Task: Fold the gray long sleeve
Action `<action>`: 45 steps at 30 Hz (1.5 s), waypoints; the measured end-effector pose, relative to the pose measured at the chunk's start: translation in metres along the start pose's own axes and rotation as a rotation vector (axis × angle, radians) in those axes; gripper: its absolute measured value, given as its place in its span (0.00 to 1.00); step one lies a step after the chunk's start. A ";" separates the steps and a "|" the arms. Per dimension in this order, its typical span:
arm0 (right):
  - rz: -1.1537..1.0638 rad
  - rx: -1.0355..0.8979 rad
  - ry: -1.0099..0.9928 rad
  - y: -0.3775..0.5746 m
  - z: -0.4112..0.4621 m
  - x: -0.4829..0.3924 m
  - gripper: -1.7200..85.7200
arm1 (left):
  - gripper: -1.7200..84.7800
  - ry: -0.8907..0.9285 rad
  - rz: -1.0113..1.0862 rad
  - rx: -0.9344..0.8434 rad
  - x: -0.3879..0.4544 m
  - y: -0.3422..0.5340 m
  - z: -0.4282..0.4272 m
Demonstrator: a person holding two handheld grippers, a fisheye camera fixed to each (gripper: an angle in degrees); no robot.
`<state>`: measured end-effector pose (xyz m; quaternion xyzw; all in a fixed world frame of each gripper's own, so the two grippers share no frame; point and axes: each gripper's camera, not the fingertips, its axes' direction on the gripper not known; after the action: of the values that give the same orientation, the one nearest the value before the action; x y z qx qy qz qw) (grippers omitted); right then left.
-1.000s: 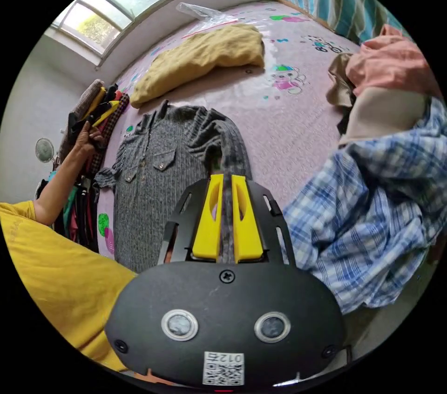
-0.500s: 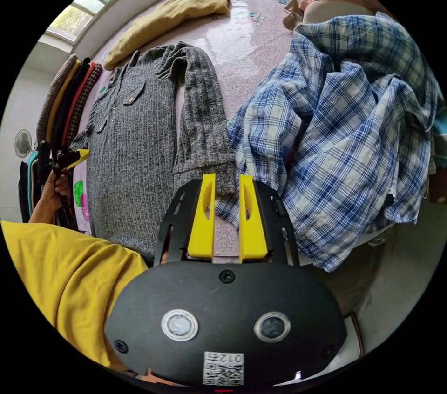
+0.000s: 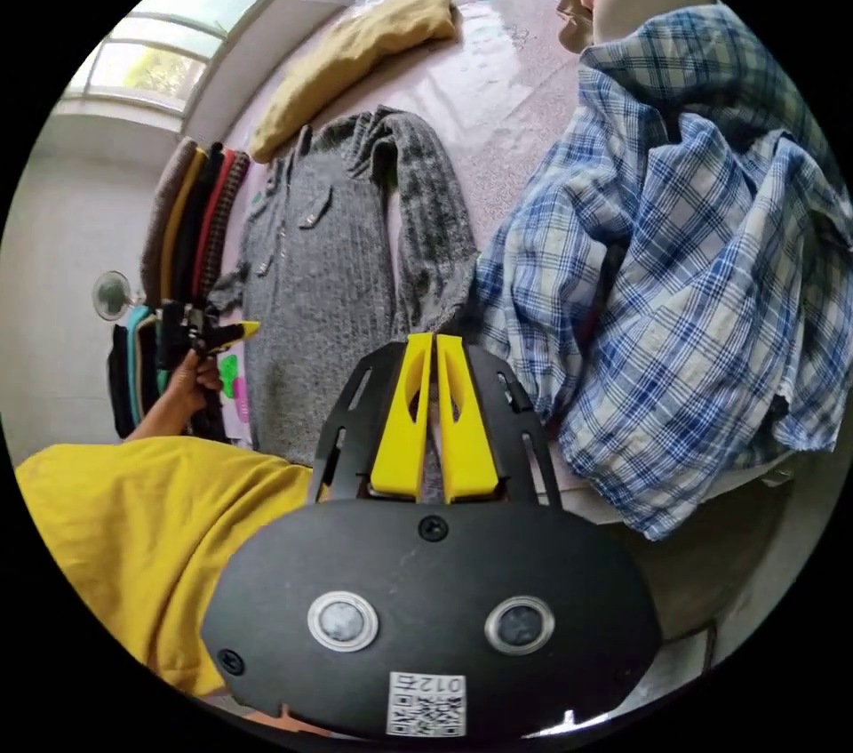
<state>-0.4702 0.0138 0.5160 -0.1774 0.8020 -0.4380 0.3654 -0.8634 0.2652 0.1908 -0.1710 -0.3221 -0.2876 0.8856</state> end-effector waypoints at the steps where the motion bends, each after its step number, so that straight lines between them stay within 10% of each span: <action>1: 0.013 0.025 -0.061 -0.003 -0.010 0.004 0.04 | 0.03 0.002 0.001 -0.001 0.000 0.000 0.000; 8: -0.020 0.185 -0.501 -0.096 -0.135 0.030 0.03 | 0.03 0.023 0.023 -0.015 -0.005 -0.003 -0.002; 17: -0.183 0.083 -0.433 -0.234 -0.207 -0.030 0.03 | 0.03 0.070 -0.014 0.049 -0.020 0.004 -0.024; 33: -0.435 -0.513 -0.577 -0.283 0.143 -0.320 0.06 | 0.03 0.153 -0.126 0.134 -0.048 0.013 -0.053; 45: -0.213 -0.300 -0.277 -0.284 0.199 -0.178 0.05 | 0.03 -0.106 -0.095 0.121 -0.024 -0.055 -0.088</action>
<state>-0.2138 -0.1500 0.7592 -0.3718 0.7772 -0.3213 0.3932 -0.8707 0.1895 0.1168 -0.1168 -0.3931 -0.2999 0.8613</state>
